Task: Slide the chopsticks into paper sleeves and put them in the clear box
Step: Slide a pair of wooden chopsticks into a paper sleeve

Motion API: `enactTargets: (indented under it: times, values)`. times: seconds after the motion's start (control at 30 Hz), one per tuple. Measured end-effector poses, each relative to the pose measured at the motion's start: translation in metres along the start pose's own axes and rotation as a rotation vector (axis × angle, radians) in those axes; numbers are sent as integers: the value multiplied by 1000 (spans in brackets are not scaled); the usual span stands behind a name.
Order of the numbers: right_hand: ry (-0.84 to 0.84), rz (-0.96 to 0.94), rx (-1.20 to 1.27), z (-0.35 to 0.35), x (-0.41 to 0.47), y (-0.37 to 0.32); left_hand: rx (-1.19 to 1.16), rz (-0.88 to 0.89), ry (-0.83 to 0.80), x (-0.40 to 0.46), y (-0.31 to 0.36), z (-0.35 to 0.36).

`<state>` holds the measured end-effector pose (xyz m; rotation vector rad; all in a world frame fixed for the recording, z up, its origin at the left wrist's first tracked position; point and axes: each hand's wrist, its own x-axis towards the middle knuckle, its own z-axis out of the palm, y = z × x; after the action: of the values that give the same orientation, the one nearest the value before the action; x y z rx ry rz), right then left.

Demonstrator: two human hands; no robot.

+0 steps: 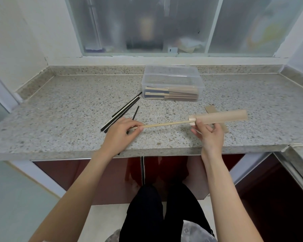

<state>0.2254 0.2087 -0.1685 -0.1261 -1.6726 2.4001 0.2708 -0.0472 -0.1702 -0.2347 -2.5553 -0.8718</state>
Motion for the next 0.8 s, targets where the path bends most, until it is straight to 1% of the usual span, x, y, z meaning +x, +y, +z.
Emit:
enactTargets:
  times: [0.13, 0.27, 0.5, 0.63, 0.73, 0.8]
  values:
    - [11, 48, 25, -1, -1, -1, -14, -9, 16, -3, -2, 1]
    - [-28, 104, 1, -3, -2, -4, -8, -6, 31, -3, -4, 0]
    - [-12, 98, -24, -3, -3, -7, 22, 40, 60, -4, -2, 2]
    - [26, 135, 26, -3, -4, -9, 21, 57, 79, -5, -1, 3]
    - [10, 171, 111, -4, -5, -11, 42, 68, 90, -5, 0, 2]
    - [-4, 174, 118, -3, -6, -12, 47, 75, 98, -6, 1, 1]
